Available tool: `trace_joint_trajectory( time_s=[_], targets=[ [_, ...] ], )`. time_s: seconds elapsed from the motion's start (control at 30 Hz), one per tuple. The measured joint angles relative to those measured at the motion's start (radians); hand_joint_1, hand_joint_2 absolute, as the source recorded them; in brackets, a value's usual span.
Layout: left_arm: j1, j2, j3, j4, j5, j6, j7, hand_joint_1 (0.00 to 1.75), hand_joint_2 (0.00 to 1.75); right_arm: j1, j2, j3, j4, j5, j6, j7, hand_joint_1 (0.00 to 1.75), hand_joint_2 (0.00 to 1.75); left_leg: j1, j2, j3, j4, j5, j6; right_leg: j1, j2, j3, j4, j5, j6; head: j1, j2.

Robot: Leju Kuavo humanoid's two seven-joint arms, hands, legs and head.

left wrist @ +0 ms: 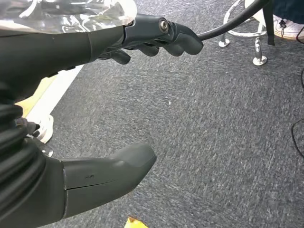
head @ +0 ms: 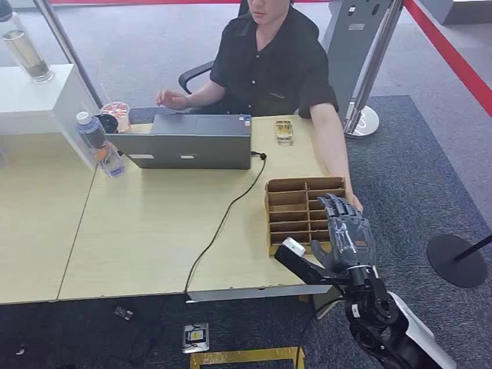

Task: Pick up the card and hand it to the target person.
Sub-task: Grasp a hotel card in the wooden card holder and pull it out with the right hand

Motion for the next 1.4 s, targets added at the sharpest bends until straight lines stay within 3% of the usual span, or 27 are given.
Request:
trace_joint_trajectory(
  time_s=[1.07,1.4],
  targets=[
    [0.0,0.003,-0.003,0.0,0.002,0.0,0.016,0.0,1.75,0.006,0.013,-0.006,0.056,0.05,0.005,0.016,0.44,1.75,0.0,0.0,0.0,0.0,0.0,0.0,0.0,0.0,0.0,0.0,0.0,0.0,0.0,0.0],
    [0.0,0.006,-0.004,0.0,0.003,0.0,0.017,0.0,1.75,0.004,0.015,-0.006,0.084,0.088,0.001,0.033,0.58,1.75,0.0,0.0,0.0,0.0,0.0,0.0,0.0,0.0,0.0,0.0,0.0,0.0,0.0,0.0]
  ],
)
